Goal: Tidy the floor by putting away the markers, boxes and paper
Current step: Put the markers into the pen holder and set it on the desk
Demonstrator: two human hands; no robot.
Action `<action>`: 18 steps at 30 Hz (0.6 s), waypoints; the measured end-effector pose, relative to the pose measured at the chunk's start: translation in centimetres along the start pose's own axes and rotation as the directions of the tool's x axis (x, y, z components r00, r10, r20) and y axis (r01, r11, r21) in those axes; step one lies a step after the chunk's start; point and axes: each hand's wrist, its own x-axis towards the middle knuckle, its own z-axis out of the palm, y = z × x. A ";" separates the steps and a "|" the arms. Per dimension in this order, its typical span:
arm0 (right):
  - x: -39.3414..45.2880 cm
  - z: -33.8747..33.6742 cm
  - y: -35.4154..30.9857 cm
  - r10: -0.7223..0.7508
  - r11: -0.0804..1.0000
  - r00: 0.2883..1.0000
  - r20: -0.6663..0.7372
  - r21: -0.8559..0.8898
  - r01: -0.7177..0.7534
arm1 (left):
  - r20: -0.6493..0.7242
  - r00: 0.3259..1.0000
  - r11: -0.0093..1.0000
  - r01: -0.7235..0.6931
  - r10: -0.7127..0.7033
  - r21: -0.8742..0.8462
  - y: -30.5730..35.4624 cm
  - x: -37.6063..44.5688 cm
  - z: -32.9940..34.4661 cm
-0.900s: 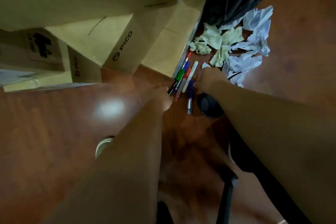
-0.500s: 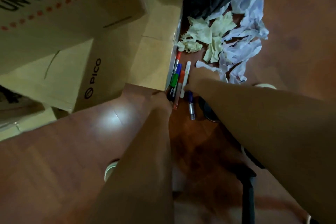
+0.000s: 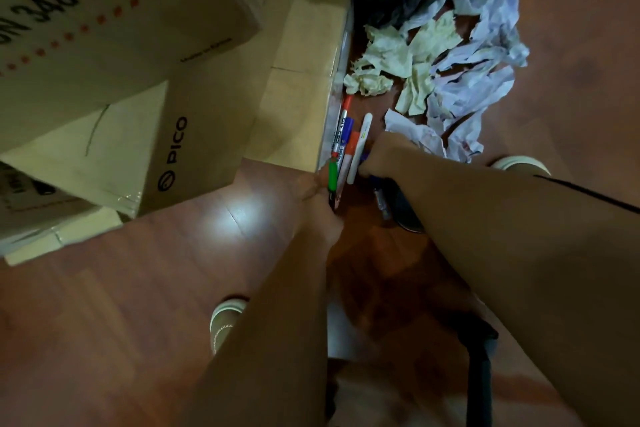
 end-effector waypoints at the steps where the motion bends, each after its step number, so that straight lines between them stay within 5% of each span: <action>1: -0.7 -0.5 0.0 -0.028 0.999 1.000 -0.007 0.022 0.029 | -0.001 1.000 1.000 -0.013 0.013 -0.025 0.0 -0.6 -0.1; 5: -4.1 -2.8 1.3 -0.125 0.958 0.969 -0.211 0.227 0.173 | -0.028 0.998 0.990 -0.061 0.058 -0.127 0.9 -2.9 -1.2; 8: -7.7 -4.3 2.9 0.001 0.830 0.909 -0.417 0.507 0.232 | -0.039 0.994 0.976 -0.110 0.105 -0.187 2.6 -4.7 -2.0; 11: -10.8 -5.6 4.4 0.158 0.677 0.878 -0.452 0.697 0.237 | -0.033 0.979 0.943 -0.205 0.203 -0.263 4.8 -6.7 -2.3; 14: -13.1 -6.4 5.4 0.168 0.660 0.881 -0.442 0.714 0.232 | -0.073 0.974 0.931 -0.225 0.213 -0.287 6.4 -7.9 -1.6; 18: -15.3 -6.1 6.6 0.062 0.805 0.873 -0.483 0.542 0.243 | -0.135 0.987 0.900 -0.134 0.085 -0.414 8.2 -7.7 0.2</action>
